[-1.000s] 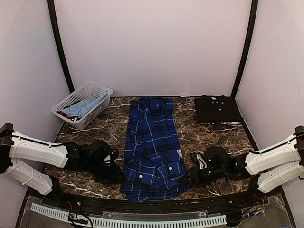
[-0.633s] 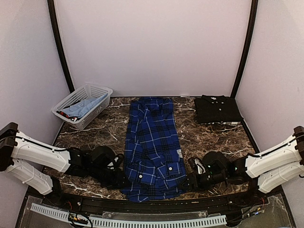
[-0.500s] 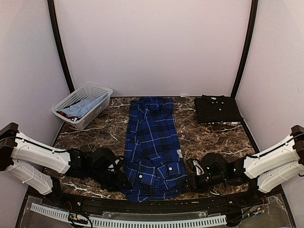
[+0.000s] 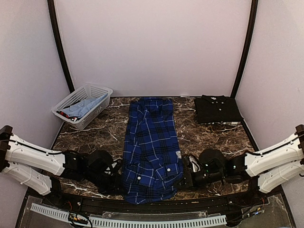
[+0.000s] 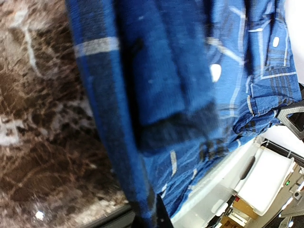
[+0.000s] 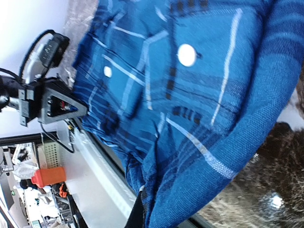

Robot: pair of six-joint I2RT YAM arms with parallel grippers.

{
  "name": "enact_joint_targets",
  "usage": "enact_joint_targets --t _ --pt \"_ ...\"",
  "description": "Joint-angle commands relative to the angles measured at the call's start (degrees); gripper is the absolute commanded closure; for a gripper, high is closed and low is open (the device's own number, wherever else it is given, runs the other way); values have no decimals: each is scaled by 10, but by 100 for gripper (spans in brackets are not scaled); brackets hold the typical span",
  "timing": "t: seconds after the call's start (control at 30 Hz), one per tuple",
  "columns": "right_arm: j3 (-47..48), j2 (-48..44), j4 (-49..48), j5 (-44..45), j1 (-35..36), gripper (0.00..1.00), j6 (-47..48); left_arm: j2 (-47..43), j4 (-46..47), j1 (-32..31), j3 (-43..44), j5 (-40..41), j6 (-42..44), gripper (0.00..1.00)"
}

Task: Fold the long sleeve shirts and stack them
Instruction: Pick up the rectangle-folded shirt from the center of the board, then fold the rectangle-folded shirt at the center of the board.

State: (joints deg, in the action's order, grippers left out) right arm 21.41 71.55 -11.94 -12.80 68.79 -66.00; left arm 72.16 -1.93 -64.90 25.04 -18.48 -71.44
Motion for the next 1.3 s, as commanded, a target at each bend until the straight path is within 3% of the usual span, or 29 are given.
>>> enact_joint_targets --t 0.0,0.43,0.63,0.97,1.27 --pt "53 -31 53 36 5 100 24 -41 -51 -3 34 18 -5 100" --pt "139 27 88 52 -30 100 87 -16 -81 64 114 54 40 100" --pt "189 49 93 44 -83 100 125 6 -98 113 170 50 88 100" --pt "328 200 71 9 -217 100 211 189 -99 256 333 46 199 100" --pt "362 284 24 16 -269 100 197 282 -56 303 382 57 204 100"
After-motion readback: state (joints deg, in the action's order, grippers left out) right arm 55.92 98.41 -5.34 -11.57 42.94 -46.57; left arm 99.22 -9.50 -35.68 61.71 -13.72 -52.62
